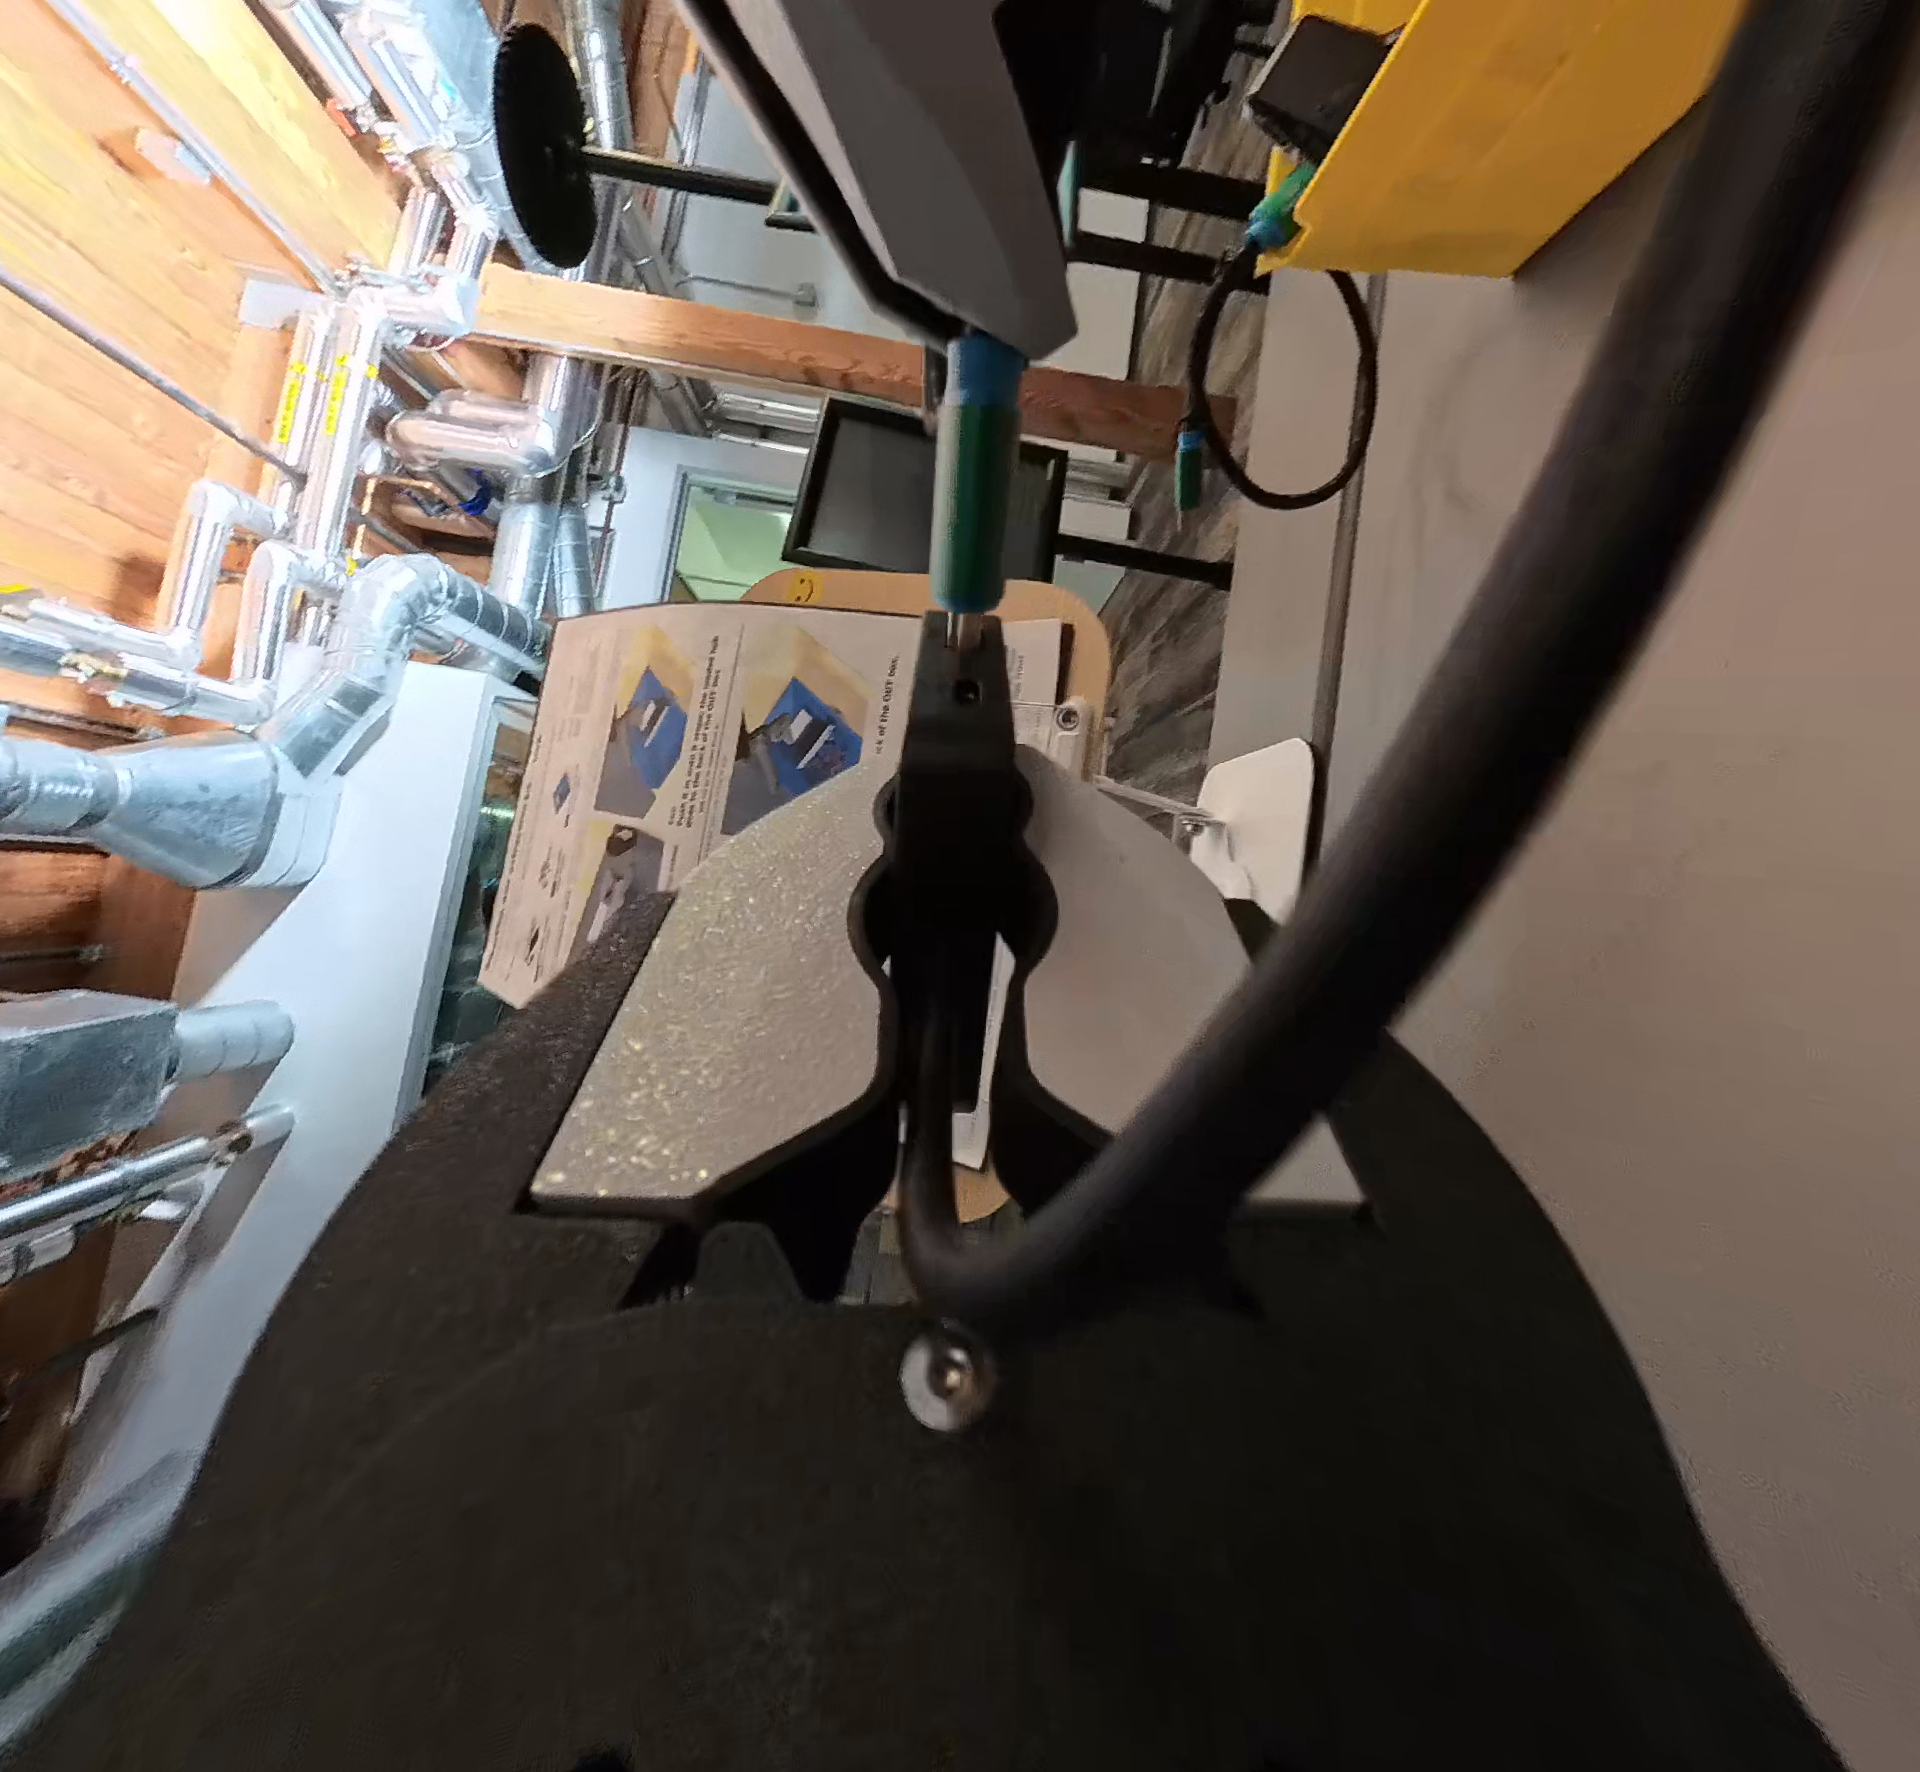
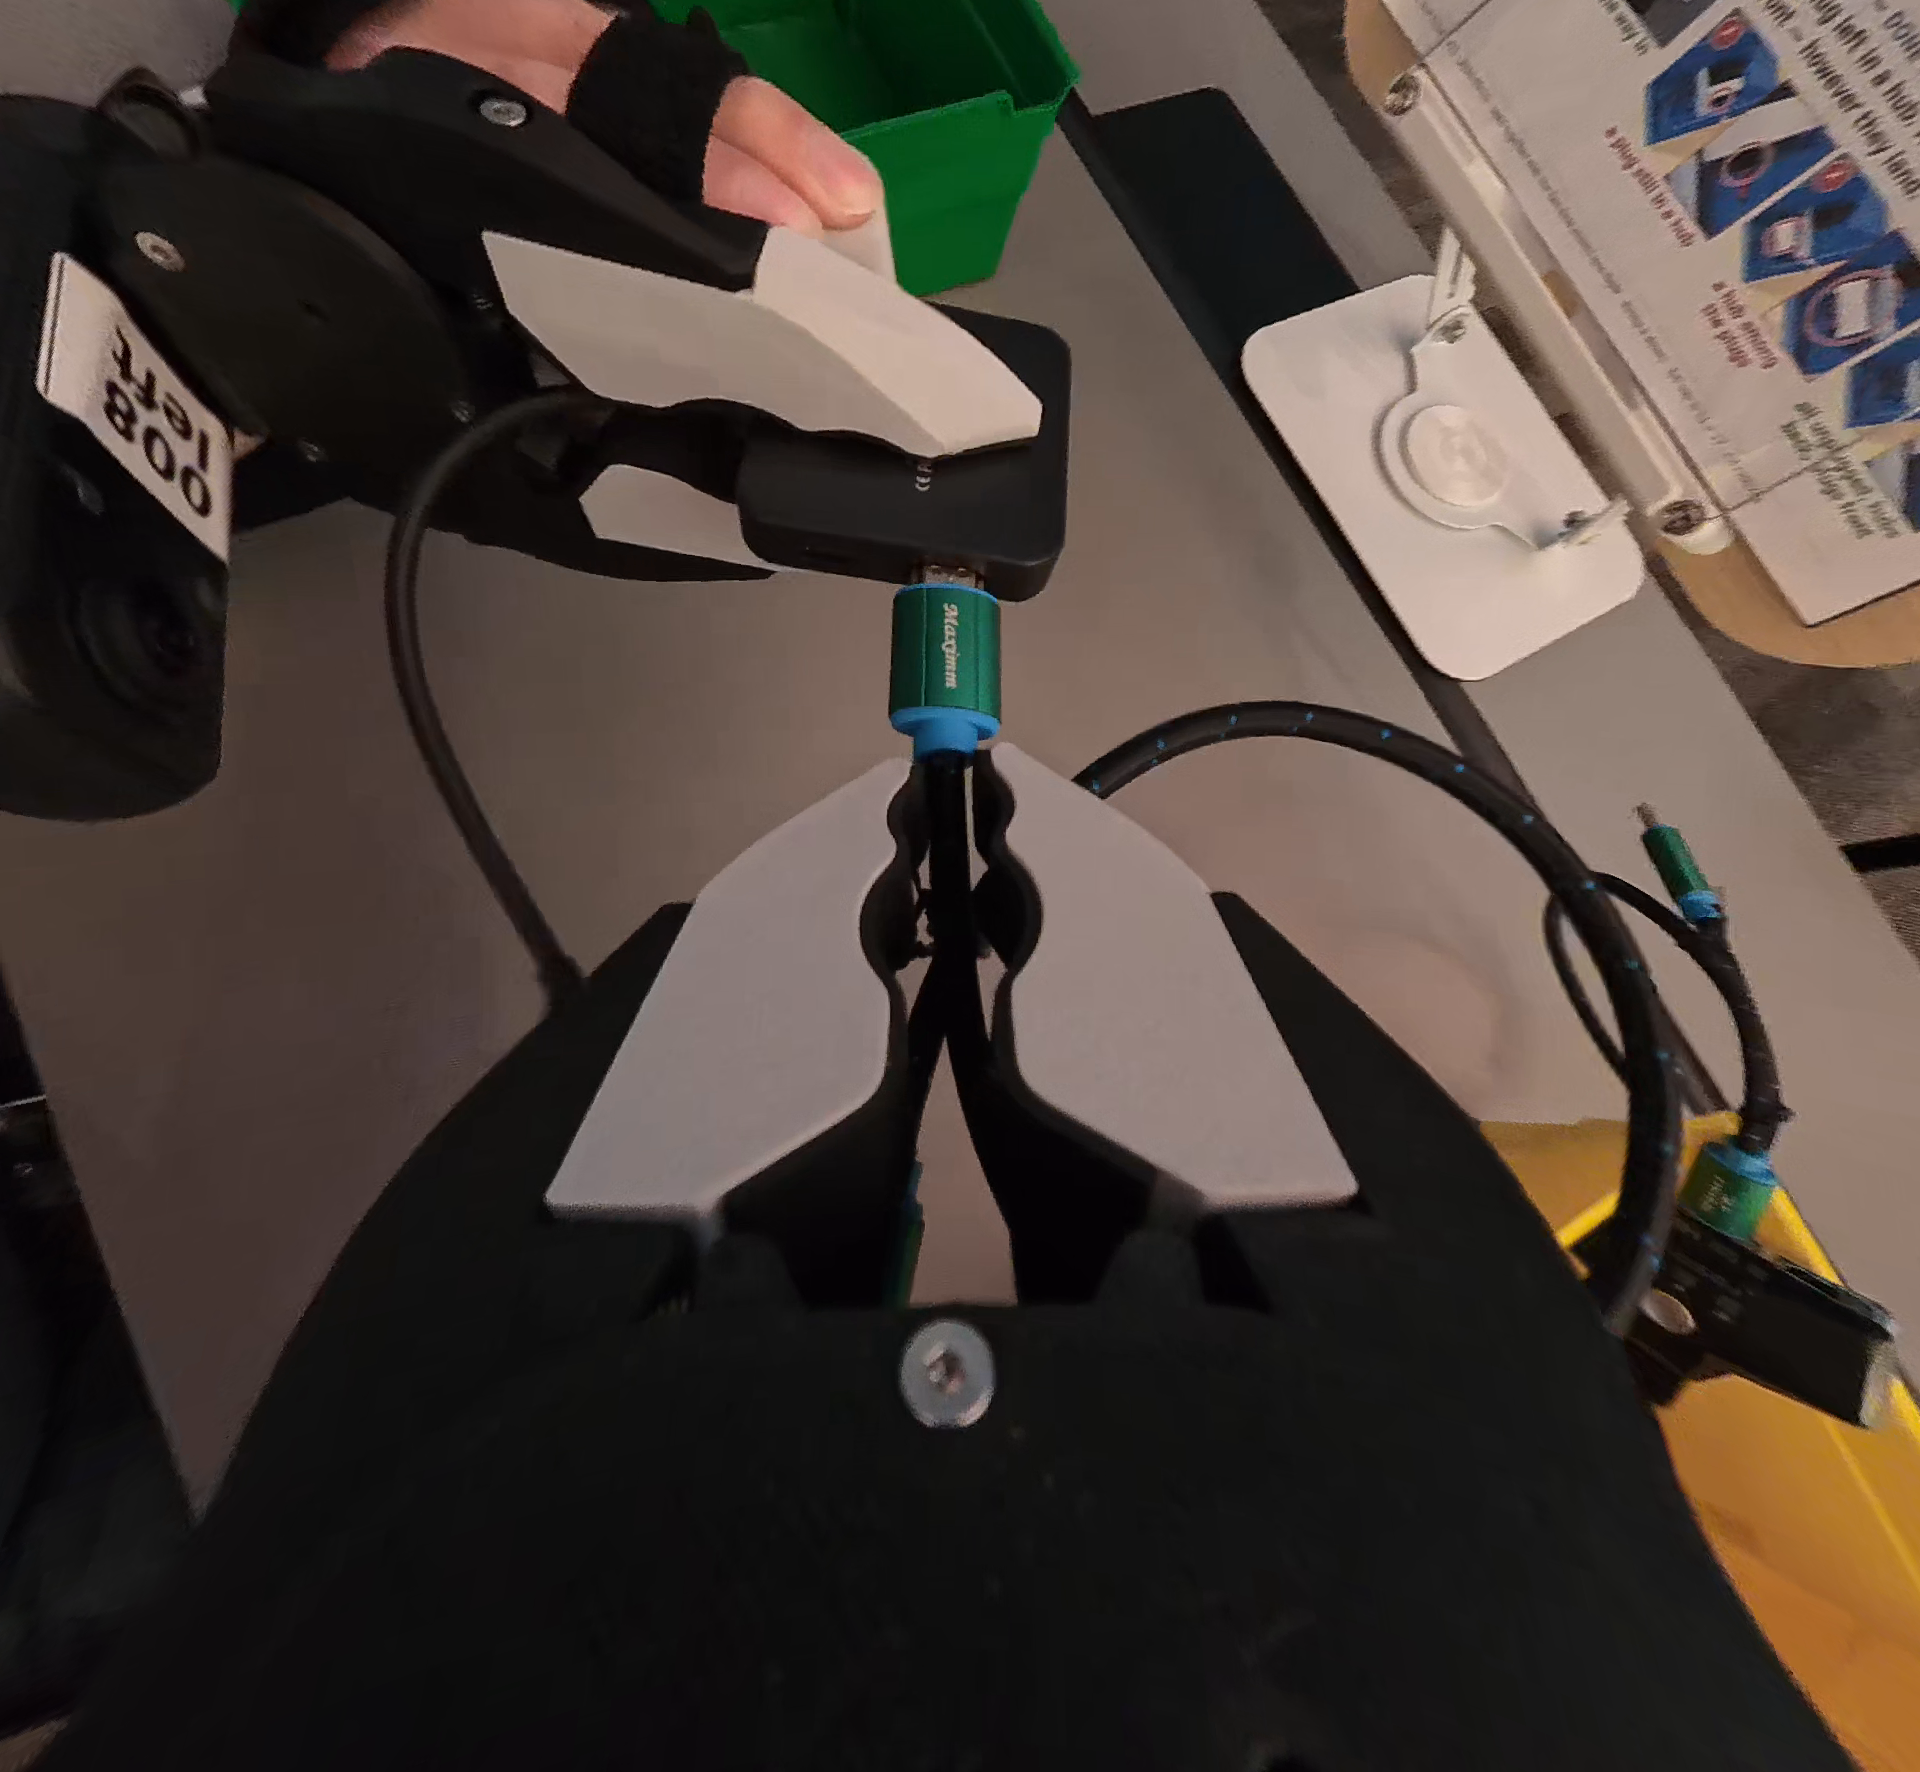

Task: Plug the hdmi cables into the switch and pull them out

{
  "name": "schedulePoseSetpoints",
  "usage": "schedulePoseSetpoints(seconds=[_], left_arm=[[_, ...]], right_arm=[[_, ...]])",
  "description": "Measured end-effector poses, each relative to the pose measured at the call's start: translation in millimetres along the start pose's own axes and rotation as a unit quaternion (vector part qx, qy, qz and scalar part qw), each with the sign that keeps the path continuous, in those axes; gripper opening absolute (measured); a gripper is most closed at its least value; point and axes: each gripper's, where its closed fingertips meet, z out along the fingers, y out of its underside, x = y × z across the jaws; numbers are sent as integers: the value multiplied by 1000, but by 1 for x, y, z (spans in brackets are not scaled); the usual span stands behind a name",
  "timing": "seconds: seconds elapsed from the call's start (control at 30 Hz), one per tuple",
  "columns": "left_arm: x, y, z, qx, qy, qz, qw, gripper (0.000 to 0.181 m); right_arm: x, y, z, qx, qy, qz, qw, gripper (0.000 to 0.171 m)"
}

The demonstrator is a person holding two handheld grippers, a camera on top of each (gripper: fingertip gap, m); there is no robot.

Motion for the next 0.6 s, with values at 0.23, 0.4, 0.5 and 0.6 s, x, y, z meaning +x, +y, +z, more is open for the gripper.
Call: schedulePoseSetpoints(seconds=[0.23,0.4,0.5,0.6], left_arm=[[-12,-2,-2,12,-21,-63,998,14],[-10,0,0,5,-24,-52,998,14],[-13,5,-1,0,-28,-62,998,14],[-23,15,-3,-6,-38,-81,996,14]], right_arm=[[0,-11,-9,37,11,-14,999,8],[1,-9,-9,28,26,-27,999,12],[6,-15,-19,47,51,-32,997,20],[9,-36,-45,121,79,-60,988,27]])
